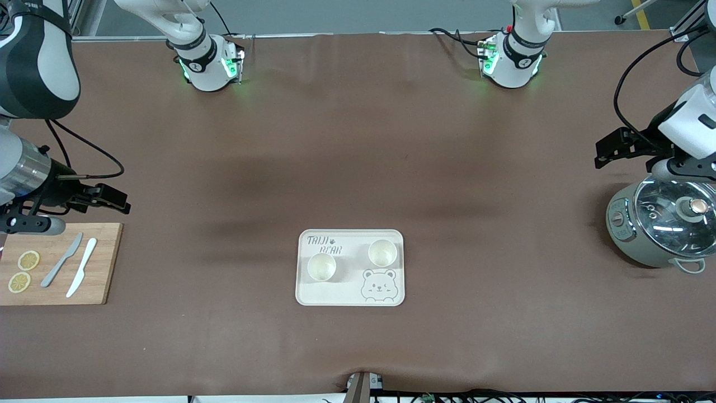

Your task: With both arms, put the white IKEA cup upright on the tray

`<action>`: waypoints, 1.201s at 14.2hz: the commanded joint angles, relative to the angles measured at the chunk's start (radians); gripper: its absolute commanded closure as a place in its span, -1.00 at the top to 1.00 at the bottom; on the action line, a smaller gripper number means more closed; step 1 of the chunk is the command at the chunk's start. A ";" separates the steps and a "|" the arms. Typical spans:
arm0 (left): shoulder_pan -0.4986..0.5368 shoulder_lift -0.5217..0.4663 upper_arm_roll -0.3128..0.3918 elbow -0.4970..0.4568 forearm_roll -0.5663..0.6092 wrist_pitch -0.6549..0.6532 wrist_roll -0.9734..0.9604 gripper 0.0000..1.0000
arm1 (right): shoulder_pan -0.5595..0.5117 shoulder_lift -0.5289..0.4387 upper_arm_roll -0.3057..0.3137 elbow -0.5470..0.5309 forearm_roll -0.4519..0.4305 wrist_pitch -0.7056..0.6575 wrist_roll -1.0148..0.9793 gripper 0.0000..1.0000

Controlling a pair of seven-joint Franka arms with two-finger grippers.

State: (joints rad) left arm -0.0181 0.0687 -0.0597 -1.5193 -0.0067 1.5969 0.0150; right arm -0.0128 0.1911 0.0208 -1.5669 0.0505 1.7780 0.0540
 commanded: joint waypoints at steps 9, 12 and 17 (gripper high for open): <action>0.000 -0.001 0.008 0.001 -0.024 0.017 0.020 1.00 | -0.003 -0.012 0.002 -0.010 -0.009 0.001 -0.008 1.00; 0.001 -0.001 0.009 -0.001 -0.022 0.018 0.020 1.00 | -0.001 -0.012 0.002 -0.010 -0.009 0.005 -0.008 1.00; 0.000 0.002 0.009 0.001 -0.021 0.020 0.020 1.00 | -0.003 -0.010 0.001 -0.012 -0.009 0.006 -0.008 1.00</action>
State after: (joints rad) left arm -0.0168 0.0702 -0.0590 -1.5196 -0.0067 1.6079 0.0150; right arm -0.0128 0.1911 0.0207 -1.5669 0.0505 1.7779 0.0535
